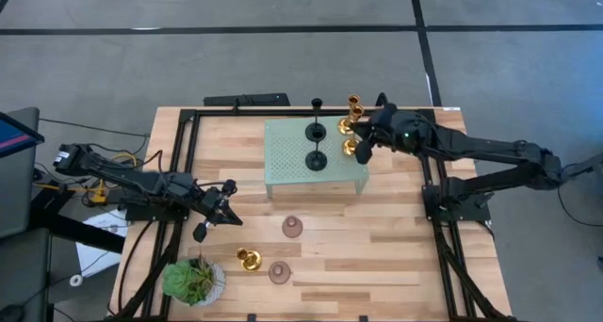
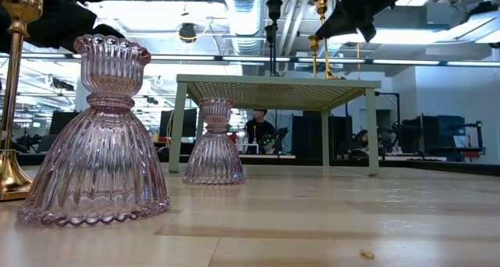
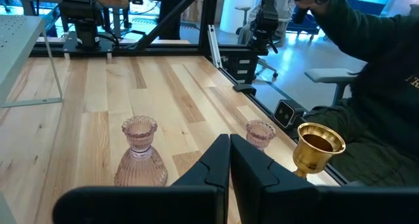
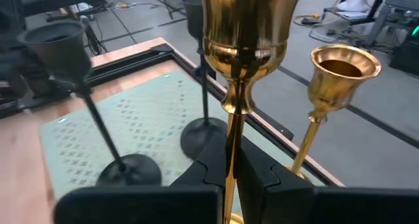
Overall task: Pick & Place candle stick holders
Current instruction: Put the bottom gold candle holder on the shelf aligned with the other gold candle holder
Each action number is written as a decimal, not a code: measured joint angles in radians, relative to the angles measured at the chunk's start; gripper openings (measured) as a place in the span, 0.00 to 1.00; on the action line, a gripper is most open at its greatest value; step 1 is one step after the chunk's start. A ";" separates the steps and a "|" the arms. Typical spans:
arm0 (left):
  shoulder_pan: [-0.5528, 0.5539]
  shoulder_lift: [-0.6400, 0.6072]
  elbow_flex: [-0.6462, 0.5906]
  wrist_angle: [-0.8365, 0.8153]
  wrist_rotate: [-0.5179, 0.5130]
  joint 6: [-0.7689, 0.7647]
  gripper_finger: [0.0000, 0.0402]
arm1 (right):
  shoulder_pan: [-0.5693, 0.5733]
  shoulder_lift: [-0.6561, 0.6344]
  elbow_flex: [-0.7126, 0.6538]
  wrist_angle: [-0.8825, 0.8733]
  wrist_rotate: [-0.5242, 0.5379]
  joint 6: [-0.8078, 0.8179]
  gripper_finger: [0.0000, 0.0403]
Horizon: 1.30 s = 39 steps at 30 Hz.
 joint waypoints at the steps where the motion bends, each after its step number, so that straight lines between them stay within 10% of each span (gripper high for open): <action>1: 0.000 0.000 0.000 0.000 0.000 0.000 0.03 | -0.006 0.002 0.000 -0.001 0.000 0.000 0.01; 28: 0.000 0.000 0.000 0.000 0.000 -0.003 0.03 | -0.055 -0.021 -0.175 0.254 -0.075 -0.039 0.01; 39: 0.000 0.000 0.000 0.000 0.000 -0.003 0.03 | -0.055 -0.035 -0.180 0.190 -0.079 -0.041 0.25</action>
